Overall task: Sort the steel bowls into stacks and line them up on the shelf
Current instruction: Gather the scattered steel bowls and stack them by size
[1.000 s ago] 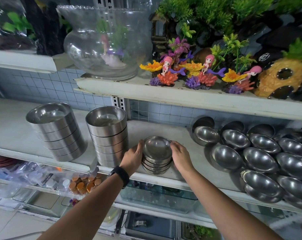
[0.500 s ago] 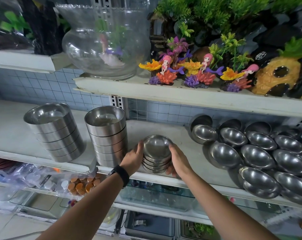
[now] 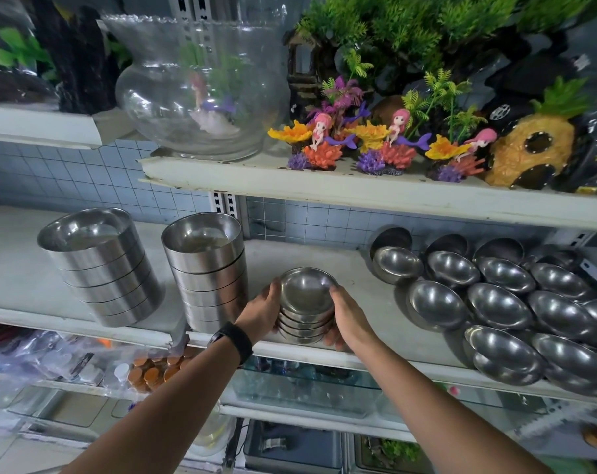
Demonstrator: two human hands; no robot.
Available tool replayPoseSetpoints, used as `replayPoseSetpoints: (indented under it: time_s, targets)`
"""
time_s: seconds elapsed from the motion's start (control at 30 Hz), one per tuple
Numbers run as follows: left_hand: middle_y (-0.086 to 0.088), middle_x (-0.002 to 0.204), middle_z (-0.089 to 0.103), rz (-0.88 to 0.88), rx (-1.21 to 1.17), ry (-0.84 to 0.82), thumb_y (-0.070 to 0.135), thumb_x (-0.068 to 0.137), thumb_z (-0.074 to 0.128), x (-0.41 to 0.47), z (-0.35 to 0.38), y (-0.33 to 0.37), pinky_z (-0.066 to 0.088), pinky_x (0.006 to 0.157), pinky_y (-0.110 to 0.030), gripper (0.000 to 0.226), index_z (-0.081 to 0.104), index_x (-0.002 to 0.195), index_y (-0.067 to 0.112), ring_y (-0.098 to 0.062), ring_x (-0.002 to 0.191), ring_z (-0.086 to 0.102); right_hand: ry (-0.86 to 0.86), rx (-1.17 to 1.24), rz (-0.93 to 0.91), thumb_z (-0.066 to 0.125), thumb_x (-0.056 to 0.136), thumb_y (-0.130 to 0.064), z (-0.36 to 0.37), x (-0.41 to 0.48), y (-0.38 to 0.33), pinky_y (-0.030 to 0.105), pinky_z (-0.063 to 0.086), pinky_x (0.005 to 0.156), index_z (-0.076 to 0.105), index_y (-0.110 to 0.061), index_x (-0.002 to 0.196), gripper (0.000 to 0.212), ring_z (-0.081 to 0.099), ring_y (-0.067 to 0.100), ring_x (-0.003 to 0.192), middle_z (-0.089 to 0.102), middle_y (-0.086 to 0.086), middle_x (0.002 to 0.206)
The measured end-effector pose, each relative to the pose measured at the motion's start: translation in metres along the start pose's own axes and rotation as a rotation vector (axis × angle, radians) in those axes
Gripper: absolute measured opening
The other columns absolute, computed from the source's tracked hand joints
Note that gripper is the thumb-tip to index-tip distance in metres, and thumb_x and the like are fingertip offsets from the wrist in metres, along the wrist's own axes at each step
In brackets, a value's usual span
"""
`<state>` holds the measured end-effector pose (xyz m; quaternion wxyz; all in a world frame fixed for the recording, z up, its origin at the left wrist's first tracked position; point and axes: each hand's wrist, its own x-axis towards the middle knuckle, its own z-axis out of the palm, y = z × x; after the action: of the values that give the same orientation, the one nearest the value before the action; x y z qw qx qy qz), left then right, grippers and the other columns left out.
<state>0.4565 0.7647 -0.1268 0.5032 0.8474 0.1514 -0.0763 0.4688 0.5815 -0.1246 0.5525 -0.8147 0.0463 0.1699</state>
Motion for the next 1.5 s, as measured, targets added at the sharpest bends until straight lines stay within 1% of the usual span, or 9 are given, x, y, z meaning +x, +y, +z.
replayPoseSetpoints:
  time_s: [0.23, 0.43, 0.53, 0.6, 0.7, 0.8, 1.1, 1.33, 1.5]
  targets:
    - [-0.018, 0.143, 0.053, 0.058, 0.098, 0.049, 0.054, 0.106, 0.022, 0.004, 0.001, 0.0, 0.036, 0.108, -0.038, 0.06, 0.046, 0.145, 0.015, -0.035, 0.131, 0.048, 0.01, -0.081, 0.004, 0.027, 0.101, -0.06, -0.006, -0.003, -0.007, 0.026, 0.041, 0.044, 0.053, -0.031, 0.121, 0.044, 0.063, 0.021, 0.049, 0.064, 0.007, 0.055]
    - [-0.015, 0.153, 0.04, 0.195, 0.223, 0.079, 0.069, 0.093, 0.017, 0.006, -0.001, 0.013, 0.029, 0.116, -0.044, 0.08, 0.035, 0.152, 0.017, -0.034, 0.139, 0.036, 0.114, -0.173, -0.083, 0.03, 0.101, -0.062, -0.033, -0.001, -0.017, 0.014, 0.038, 0.04, 0.056, -0.029, 0.126, 0.048, 0.063, 0.013, 0.046, 0.066, -0.003, 0.098]
    - [-0.01, 0.15, 0.042, 0.241, 0.24, 0.119, 0.072, 0.09, 0.018, 0.009, 0.002, 0.029, 0.029, 0.115, -0.045, 0.081, 0.039, 0.148, 0.019, -0.029, 0.138, 0.034, 0.185, -0.226, -0.151, 0.032, 0.102, -0.059, -0.055, 0.001, -0.024, 0.021, 0.049, 0.056, 0.061, -0.021, 0.116, 0.05, 0.058, 0.009, 0.046, 0.067, 0.001, 0.097]
    - [-0.008, 0.142, 0.049, 0.334, 0.288, 0.175, 0.059, 0.093, 0.029, 0.008, 0.005, 0.042, 0.034, 0.111, -0.044, 0.065, 0.051, 0.138, 0.017, -0.028, 0.131, 0.039, 0.243, -0.255, -0.196, 0.037, 0.102, -0.057, -0.07, 0.005, -0.024, 0.033, 0.055, 0.074, 0.063, -0.017, 0.107, 0.048, 0.057, 0.012, 0.056, 0.069, 0.004, 0.099]
    - [-0.007, 0.12, 0.061, 0.499, 0.311, 0.255, 0.034, 0.096, 0.037, 0.008, 0.014, 0.061, 0.044, 0.098, -0.043, 0.037, 0.062, 0.115, 0.015, -0.027, 0.114, 0.051, 0.293, -0.368, -0.226, 0.044, 0.1, -0.054, -0.095, 0.002, -0.022, 0.038, 0.055, 0.071, 0.064, -0.022, 0.097, 0.038, 0.062, 0.016, 0.068, 0.068, -0.001, 0.087]
    - [-0.004, 0.104, 0.064, 0.543, 0.308, 0.201, 0.035, 0.094, 0.035, 0.007, 0.028, 0.084, 0.049, 0.087, -0.041, 0.034, 0.063, 0.101, 0.016, -0.024, 0.099, 0.056, 0.349, -0.566, -0.231, 0.044, 0.102, -0.049, -0.124, -0.01, -0.016, 0.03, 0.046, 0.062, 0.059, -0.022, 0.085, 0.036, 0.06, 0.019, 0.072, 0.06, -0.006, 0.074]
    - [-0.007, 0.089, 0.065, 0.636, 0.585, -0.005, 0.04, 0.1, 0.032, 0.005, 0.096, 0.134, 0.042, 0.067, -0.032, 0.035, 0.053, 0.083, 0.019, -0.027, 0.078, 0.058, 0.474, -0.922, -0.236, 0.041, 0.1, -0.05, -0.197, -0.047, 0.01, 0.037, 0.059, 0.068, 0.062, -0.021, 0.09, 0.037, 0.063, 0.013, 0.064, 0.062, -0.007, 0.069]
    - [-0.004, 0.085, 0.067, 0.772, 0.784, -0.155, 0.057, 0.093, 0.02, -0.002, 0.142, 0.157, 0.055, 0.074, -0.034, 0.047, 0.05, 0.084, 0.022, -0.023, 0.076, 0.065, 0.515, -1.187, -0.175, 0.039, 0.096, -0.052, -0.256, -0.082, 0.03, 0.032, 0.056, 0.068, 0.056, -0.023, 0.091, 0.034, 0.062, 0.018, 0.071, 0.062, -0.003, 0.077]
    - [-0.008, 0.083, 0.069, 0.759, 0.811, -0.152, 0.045, 0.103, 0.032, -0.005, 0.176, 0.164, 0.055, 0.072, -0.035, 0.049, 0.06, 0.081, 0.011, -0.025, 0.078, 0.066, 0.551, -1.21, -0.072, 0.037, 0.099, -0.049, -0.288, -0.104, 0.054, 0.029, 0.051, 0.061, 0.053, -0.02, 0.087, 0.035, 0.057, 0.014, 0.063, 0.057, -0.003, 0.071]
